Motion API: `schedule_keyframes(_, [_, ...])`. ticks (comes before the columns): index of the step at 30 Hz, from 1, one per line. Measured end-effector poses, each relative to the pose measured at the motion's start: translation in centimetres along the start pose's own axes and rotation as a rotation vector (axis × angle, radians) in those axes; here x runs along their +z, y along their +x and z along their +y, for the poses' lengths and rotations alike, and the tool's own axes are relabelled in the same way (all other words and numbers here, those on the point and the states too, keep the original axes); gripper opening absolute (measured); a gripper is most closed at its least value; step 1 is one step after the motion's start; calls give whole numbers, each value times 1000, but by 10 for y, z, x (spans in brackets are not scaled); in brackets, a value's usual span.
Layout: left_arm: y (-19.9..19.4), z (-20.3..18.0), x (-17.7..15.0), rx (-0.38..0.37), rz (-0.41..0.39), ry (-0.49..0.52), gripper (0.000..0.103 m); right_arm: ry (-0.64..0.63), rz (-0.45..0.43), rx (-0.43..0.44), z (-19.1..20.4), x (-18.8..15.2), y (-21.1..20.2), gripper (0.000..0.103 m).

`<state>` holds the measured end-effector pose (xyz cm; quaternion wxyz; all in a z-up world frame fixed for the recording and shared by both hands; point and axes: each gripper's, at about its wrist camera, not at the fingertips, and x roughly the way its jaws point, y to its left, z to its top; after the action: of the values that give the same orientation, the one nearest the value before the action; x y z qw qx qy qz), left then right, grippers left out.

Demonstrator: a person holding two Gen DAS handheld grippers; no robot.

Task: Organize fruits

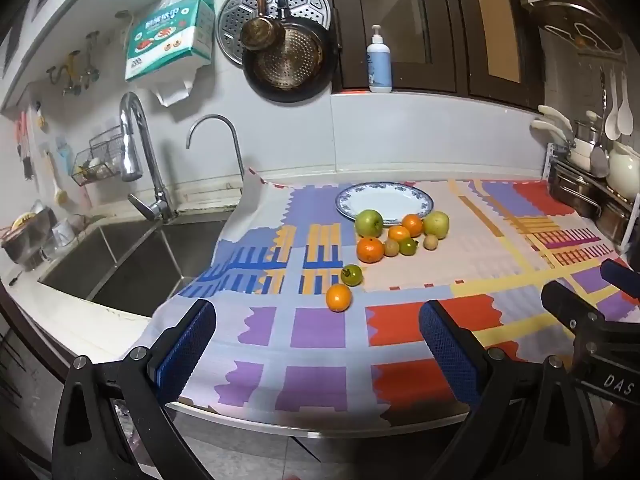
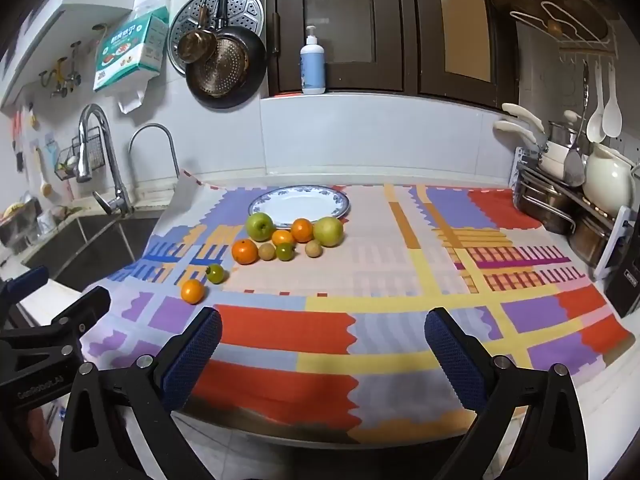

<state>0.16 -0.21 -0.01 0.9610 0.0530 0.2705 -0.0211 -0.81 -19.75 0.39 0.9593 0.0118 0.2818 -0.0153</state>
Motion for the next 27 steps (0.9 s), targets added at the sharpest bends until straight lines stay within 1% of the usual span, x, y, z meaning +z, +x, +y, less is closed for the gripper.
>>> schedule_keyframes(2, [2, -1, 1, -7, -11, -3, 103, -13, -5, -6, 0, 1, 2, 102])
schedule_keyframes(3, [-5, 5, 4, 12, -21, -28, 103, -15, -8, -8, -1, 2, 3, 102])
schedule_keyframes(4, [-4, 5, 5, 8, -22, -27, 103, -9, -40, -3, 1, -1, -4, 102])
schedule_keyframes(6, [-3, 7, 6, 1, -23, -25, 103, 0, -47, 5, -1, -1, -7, 102])
schedule_keyframes(7, [-10, 7, 4, 1, -35, -33, 103, -1, -43, 5, -1, 0, -7, 102])
schedule_keyframes(8, [-10, 2, 6, 7, -31, -20, 103, 0, -46, 3, -2, 0, -8, 102])
schedule_keyframes(15, [-11, -3, 6, 0, -27, -12, 103, 5, -48, 7, -5, 0, -10, 102])
schedule_keyframes(27, [-15, -5, 5, 10, -38, -14, 103, 3, -58, 17, -7, -2, -12, 102])
